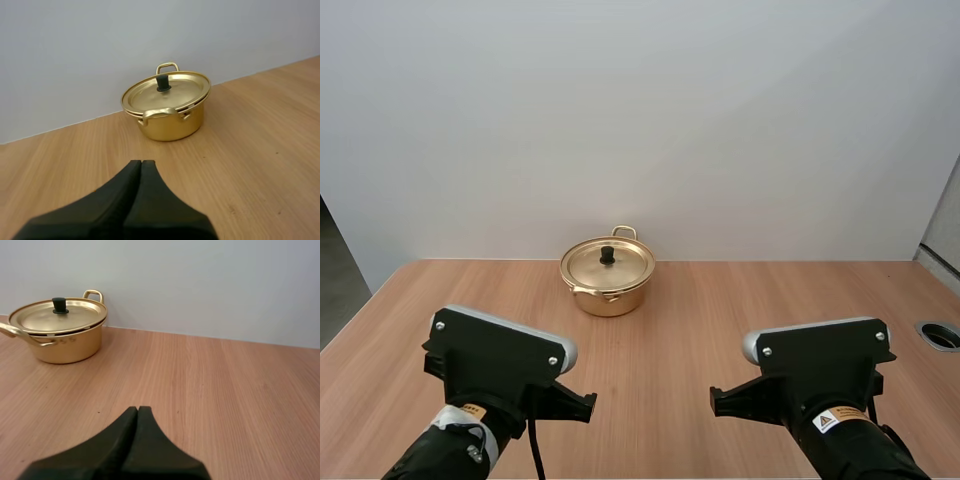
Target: Open the pot, put the car inside, and close it
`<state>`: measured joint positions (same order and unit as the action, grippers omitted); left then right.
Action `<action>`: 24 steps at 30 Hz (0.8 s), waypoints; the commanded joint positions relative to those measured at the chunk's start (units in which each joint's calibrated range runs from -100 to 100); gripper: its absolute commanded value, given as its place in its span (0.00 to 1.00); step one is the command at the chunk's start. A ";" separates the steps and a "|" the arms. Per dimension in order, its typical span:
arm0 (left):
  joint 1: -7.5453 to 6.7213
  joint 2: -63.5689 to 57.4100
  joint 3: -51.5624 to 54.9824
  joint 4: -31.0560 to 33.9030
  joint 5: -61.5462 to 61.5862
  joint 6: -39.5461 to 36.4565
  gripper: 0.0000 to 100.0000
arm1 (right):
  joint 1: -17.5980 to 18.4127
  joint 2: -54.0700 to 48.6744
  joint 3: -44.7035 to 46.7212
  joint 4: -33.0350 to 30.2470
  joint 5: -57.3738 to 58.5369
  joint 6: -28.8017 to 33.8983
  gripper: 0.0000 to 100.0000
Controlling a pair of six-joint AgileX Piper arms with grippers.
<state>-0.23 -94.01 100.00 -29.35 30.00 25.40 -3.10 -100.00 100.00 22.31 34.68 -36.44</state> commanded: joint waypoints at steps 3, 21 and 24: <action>0.05 -0.01 0.00 0.87 -0.29 0.01 0.00 | 0.05 0.00 0.00 -0.12 -0.03 -0.01 0.00; 0.05 -0.15 0.00 3.80 3.57 -24.04 0.00 | 0.05 0.00 0.00 0.09 -0.18 -0.01 0.00; 0.05 -2.14 0.00 3.80 1.43 -22.88 0.00 | 0.05 0.00 0.00 0.09 -0.18 -0.01 0.00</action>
<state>-0.23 -95.18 100.00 -25.67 33.64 7.29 -3.10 -100.00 100.00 22.30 34.49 -36.44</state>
